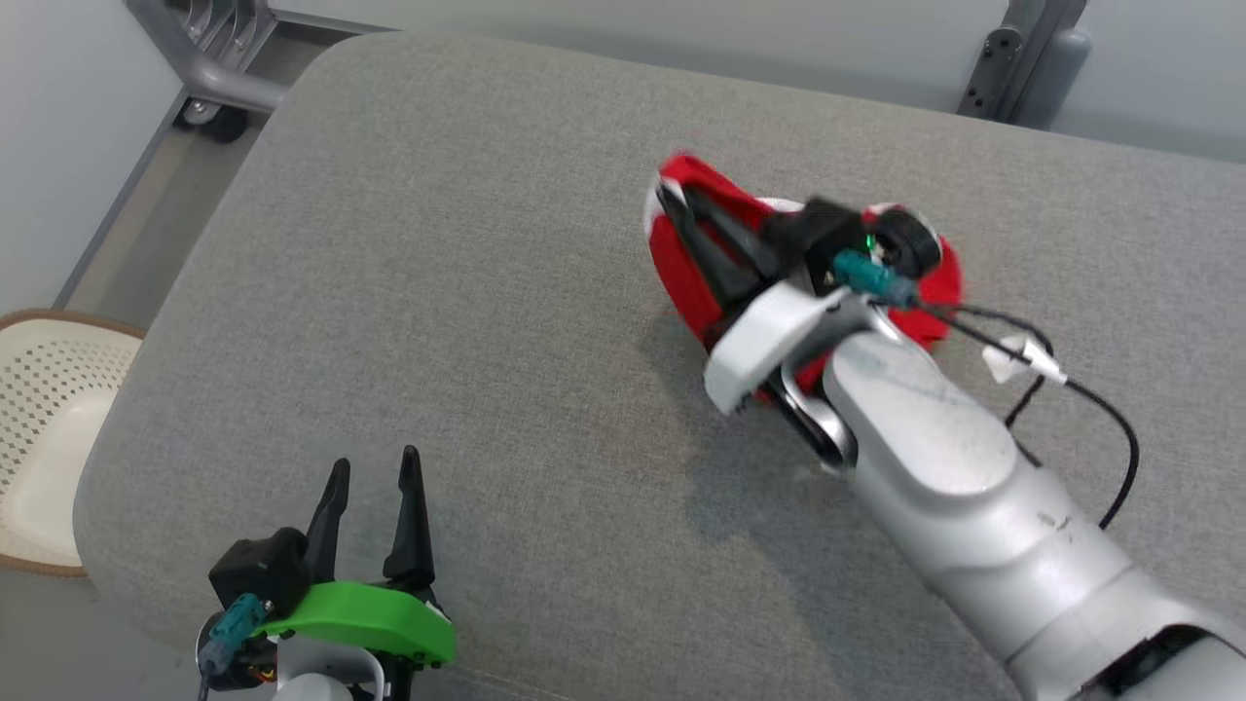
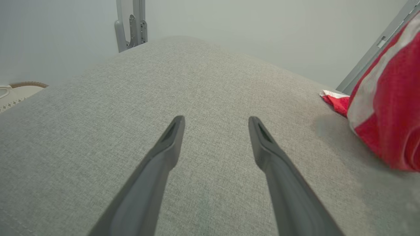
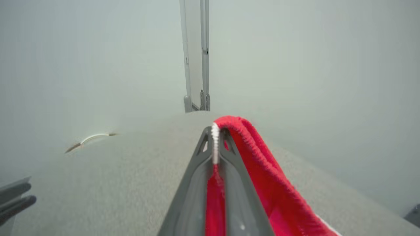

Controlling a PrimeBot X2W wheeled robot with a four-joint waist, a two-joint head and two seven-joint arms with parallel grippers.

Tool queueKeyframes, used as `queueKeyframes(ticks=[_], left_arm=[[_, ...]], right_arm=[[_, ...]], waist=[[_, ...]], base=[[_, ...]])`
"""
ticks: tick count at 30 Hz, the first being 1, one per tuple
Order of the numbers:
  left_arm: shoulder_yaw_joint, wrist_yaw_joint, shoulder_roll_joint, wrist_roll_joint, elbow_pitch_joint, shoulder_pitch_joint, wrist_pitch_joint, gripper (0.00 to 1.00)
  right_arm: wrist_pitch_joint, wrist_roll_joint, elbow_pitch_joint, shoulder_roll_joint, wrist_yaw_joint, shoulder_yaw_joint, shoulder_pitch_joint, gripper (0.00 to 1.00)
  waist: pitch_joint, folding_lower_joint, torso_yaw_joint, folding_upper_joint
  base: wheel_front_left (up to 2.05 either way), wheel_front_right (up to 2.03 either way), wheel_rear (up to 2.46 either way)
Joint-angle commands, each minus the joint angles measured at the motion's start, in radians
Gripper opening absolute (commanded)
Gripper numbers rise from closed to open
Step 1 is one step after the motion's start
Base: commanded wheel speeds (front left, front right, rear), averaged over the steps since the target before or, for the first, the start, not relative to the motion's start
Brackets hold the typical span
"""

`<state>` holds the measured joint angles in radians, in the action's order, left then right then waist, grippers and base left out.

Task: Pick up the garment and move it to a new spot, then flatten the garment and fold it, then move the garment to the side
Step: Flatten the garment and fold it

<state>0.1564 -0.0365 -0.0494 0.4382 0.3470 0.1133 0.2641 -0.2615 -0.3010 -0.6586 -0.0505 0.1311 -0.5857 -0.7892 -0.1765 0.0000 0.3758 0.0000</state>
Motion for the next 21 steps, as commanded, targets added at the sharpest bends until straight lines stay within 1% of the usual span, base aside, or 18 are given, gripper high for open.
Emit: queueKeyframes(ticks=[1, 5, 8, 10, 14, 19, 21], left_arm=[[-0.001, -0.007, -0.003, -0.007, 0.004, -0.010, 0.000, 1.00], [0.007, -0.015, -0.003, -0.021, 0.013, -0.020, 0.000, 1.00], [0.008, -0.011, -0.003, -0.022, 0.012, -0.027, 0.000, 1.00], [0.009, -0.011, -0.003, -0.022, 0.011, -0.032, 0.000, 1.00], [0.007, -0.015, -0.003, -0.032, 0.016, -0.032, 0.000, 1.00], [-0.010, -0.019, -0.003, -0.040, 0.019, -0.006, 0.000, 1.00], [-0.017, -0.023, -0.003, -0.046, 0.020, 0.011, 0.000, 1.00]], right_arm=[[-0.004, -0.019, 0.053, -0.001, -0.001, -0.003, -0.035, 0.00], [-0.004, -0.015, 0.176, -0.002, -0.001, 0.024, -0.109, 0.00], [-0.003, 0.008, 0.211, -0.002, -0.001, 0.042, -0.102, 0.00], [-0.003, 0.030, 0.213, -0.011, -0.001, 0.041, -0.058, 0.00], [-0.004, 0.034, 0.209, -0.087, -0.001, 0.027, 0.076, 0.00], [-0.004, 0.028, 0.156, -0.191, -0.001, 0.061, 0.264, 0.00], [-0.004, 0.028, 0.131, -0.217, -0.001, 0.076, 0.316, 0.00]], waist=[[0.032, 0.0000, -0.021, 0.0000], [0.065, 0.0000, -0.050, 0.0000], [0.074, 0.0000, -0.080, 0.0000], [0.074, 0.0000, -0.106, 0.0000], [0.064, 0.0000, -0.161, 0.0000], [0.038, 0.0000, -0.234, 0.0000], [0.025, 0.0000, -0.263, 0.0000]], base=[[0.00, 0.00, 0.00], [0.00, 0.00, 0.00], [0.00, 0.00, 0.00], [0.00, 0.00, 0.00], [0.00, 0.00, 0.00], [0.00, 0.00, 0.00], [0.00, 0.00, 0.00]])
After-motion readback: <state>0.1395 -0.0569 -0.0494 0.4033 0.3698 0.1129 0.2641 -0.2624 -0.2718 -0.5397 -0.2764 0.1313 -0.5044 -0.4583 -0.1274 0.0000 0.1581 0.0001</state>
